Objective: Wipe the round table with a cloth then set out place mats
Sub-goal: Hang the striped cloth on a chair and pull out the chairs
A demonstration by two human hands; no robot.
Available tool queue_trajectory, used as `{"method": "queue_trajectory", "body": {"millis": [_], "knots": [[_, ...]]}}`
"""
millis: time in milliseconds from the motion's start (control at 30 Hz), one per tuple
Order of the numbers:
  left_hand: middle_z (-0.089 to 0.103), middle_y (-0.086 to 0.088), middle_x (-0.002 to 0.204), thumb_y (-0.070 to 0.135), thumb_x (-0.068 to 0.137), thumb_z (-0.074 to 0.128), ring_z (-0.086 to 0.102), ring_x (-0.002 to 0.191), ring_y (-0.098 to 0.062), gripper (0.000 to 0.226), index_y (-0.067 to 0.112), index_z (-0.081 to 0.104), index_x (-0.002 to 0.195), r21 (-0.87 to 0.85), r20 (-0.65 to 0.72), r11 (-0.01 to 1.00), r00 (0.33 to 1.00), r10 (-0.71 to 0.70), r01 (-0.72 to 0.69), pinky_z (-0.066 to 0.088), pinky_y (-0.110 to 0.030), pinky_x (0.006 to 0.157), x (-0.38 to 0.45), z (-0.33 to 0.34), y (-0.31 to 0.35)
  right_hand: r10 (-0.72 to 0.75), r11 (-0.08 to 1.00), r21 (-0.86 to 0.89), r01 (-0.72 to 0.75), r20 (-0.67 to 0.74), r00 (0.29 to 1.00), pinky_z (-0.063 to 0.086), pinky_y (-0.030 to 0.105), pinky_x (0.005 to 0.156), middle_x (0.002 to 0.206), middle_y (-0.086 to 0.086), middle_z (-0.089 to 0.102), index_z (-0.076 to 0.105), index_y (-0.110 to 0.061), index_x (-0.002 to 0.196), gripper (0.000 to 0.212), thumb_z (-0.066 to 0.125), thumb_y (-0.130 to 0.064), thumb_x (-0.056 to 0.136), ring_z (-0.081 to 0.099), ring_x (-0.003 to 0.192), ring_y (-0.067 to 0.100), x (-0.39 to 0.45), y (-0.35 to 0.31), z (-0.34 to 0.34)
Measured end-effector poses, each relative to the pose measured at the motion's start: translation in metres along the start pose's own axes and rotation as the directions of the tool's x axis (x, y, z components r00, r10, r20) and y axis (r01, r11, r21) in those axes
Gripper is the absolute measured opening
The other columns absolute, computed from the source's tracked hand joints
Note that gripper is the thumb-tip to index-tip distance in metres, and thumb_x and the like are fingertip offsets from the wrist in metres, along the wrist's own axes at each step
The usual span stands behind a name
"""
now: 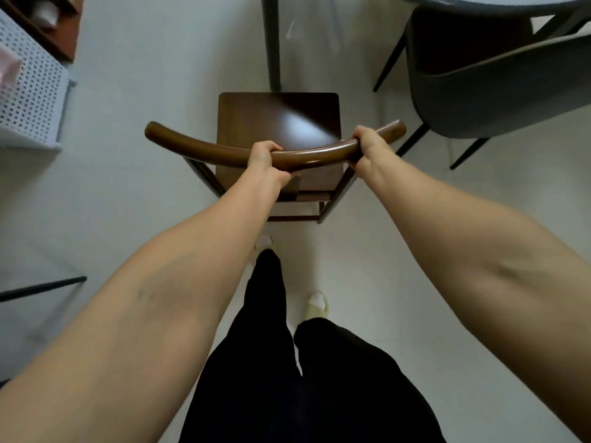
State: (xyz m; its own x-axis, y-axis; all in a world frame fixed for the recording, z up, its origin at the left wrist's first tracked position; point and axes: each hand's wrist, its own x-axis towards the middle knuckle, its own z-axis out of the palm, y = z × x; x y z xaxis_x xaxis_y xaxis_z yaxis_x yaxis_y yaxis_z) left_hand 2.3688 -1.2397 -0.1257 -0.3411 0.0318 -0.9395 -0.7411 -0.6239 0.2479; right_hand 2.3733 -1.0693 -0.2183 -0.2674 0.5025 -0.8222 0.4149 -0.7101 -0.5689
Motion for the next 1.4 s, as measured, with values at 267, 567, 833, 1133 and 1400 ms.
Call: {"method": "queue_trajectory", "body": {"millis": [267,567,833,1133,1400], "knots": [[0.046,-0.02,0.093,-0.002,0.088,0.051,0.051,0.116,-0.043,0.013,0.0,0.039,0.09,0.186,0.072,0.982,0.996,-0.054,0.039,0.038,-0.062,0.102,0.054,0.111,0.055,0.0,0.992,0.127,0.009,-0.068,0.998,0.061,0.043,0.065,0.097,0.02,0.069,0.052,0.005,0.111,0.043,0.065,-0.001,0.071,0.073,0.068,0.026,0.022,-0.082,0.053],[0.045,-0.022,0.1,-0.004,0.087,0.056,0.05,0.115,-0.045,0.035,0.01,0.035,0.112,0.234,0.158,0.971,0.984,-0.08,0.042,0.039,-0.061,0.102,0.093,0.212,0.068,-0.007,0.978,0.21,0.021,-0.068,0.998,0.06,0.041,0.076,0.097,0.015,0.067,0.046,-0.003,0.113,0.041,0.068,-0.006,0.078,0.073,0.075,0.022,0.067,-0.156,0.071],[0.048,-0.02,0.105,-0.003,0.088,0.053,0.051,0.115,-0.043,0.026,0.008,0.039,0.107,0.227,0.219,0.972,0.97,-0.103,0.052,0.04,-0.058,0.103,0.118,0.264,0.038,0.009,0.968,0.252,-0.001,-0.03,1.0,0.06,0.042,0.078,0.106,0.018,0.064,0.041,-0.007,0.124,0.053,0.069,-0.004,0.078,0.072,0.083,0.024,0.107,-0.205,0.054],[0.05,-0.022,0.108,0.0,0.086,0.061,0.055,0.098,-0.04,0.031,0.006,0.042,0.11,0.285,0.212,0.958,0.972,-0.097,0.033,0.049,-0.055,0.094,0.135,0.282,0.025,0.026,0.97,0.242,-0.035,0.037,0.999,0.059,0.043,0.081,0.11,0.017,0.063,0.044,-0.008,0.125,0.054,0.073,-0.009,0.08,0.071,0.089,0.027,0.129,-0.217,0.038],[0.065,-0.019,0.108,0.013,0.095,0.055,0.066,0.098,-0.03,0.021,0.007,0.053,0.114,0.573,0.195,0.816,0.98,-0.042,-0.079,0.057,-0.038,0.078,0.12,0.248,0.031,-0.022,0.999,0.031,0.024,-0.044,0.999,0.058,0.039,0.083,0.117,0.013,0.06,0.044,-0.009,0.135,0.047,0.062,-0.019,0.093,0.064,0.102,0.027,0.109,-0.211,0.015]]}}
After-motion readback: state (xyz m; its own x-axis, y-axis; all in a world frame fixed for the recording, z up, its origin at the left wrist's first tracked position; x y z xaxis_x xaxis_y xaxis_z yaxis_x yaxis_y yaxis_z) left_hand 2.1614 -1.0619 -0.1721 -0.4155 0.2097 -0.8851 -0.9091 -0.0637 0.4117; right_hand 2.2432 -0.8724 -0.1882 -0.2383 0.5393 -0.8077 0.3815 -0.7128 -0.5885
